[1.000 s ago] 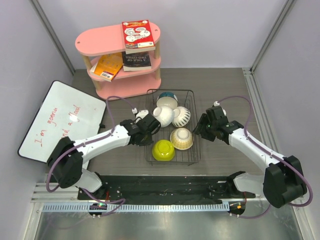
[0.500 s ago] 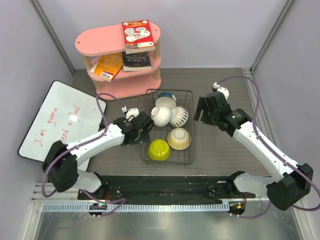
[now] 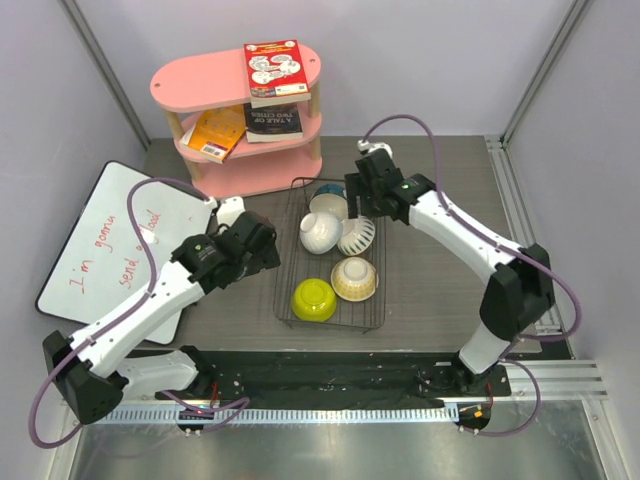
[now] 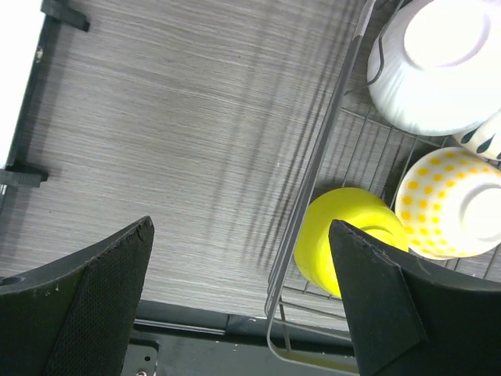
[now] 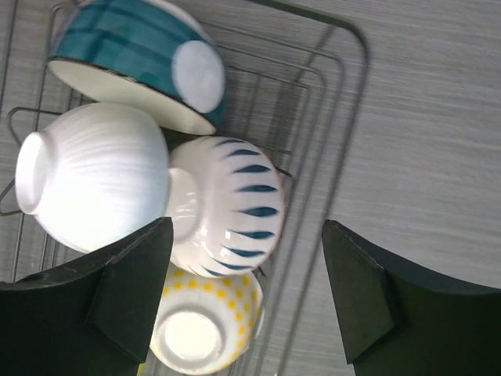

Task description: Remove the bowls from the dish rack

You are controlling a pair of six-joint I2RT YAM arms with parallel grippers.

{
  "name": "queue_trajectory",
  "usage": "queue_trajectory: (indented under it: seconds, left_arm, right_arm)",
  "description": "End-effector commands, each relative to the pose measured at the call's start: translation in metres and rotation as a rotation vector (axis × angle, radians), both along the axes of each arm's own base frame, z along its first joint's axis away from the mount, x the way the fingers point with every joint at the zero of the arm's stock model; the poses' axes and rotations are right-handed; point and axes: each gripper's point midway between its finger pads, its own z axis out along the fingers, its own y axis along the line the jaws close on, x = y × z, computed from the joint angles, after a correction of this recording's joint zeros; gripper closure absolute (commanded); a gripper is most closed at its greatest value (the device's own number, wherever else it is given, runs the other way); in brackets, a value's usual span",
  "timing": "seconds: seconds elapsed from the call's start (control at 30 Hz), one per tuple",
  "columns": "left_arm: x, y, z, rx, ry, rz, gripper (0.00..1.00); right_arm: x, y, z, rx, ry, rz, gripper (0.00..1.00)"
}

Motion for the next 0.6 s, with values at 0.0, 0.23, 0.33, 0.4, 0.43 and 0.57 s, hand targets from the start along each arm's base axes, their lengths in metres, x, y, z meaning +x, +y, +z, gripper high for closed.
queue_trajectory:
  seconds: [0.0,0.23,0.33,0.4,0.43,0.57]
  left_arm:
    - [-0.004,0.016,0.015,0.023,-0.041,0.019,0.07]
    - [-0.015,0.027,0.000,0.047,-0.003,0.031,0.07]
    - [-0.017,0.027,-0.003,0.046,-0.004,0.027,0.07]
    - [-0.018,0.027,-0.004,0.052,0.003,0.014,0.07]
    - [-0.019,0.028,-0.004,0.056,0.005,0.013,0.07]
    - [-0.022,0.034,-0.005,0.083,0.018,0.013,0.07]
  right_arm:
    - [0.022,0.043,0.033,-0.028,-0.135,0.116,0.18]
    - [0.037,0.066,0.013,-0.105,-0.119,0.132,0.19]
    - [0.049,0.064,0.002,-0.174,-0.119,0.119,0.21]
    - [0.059,0.067,-0.003,-0.198,-0.135,0.123,0.22]
    - [0.064,0.070,0.001,-0.214,-0.148,0.139,0.23]
    - [0.078,0.071,-0.017,-0.296,-0.132,0.145,0.24]
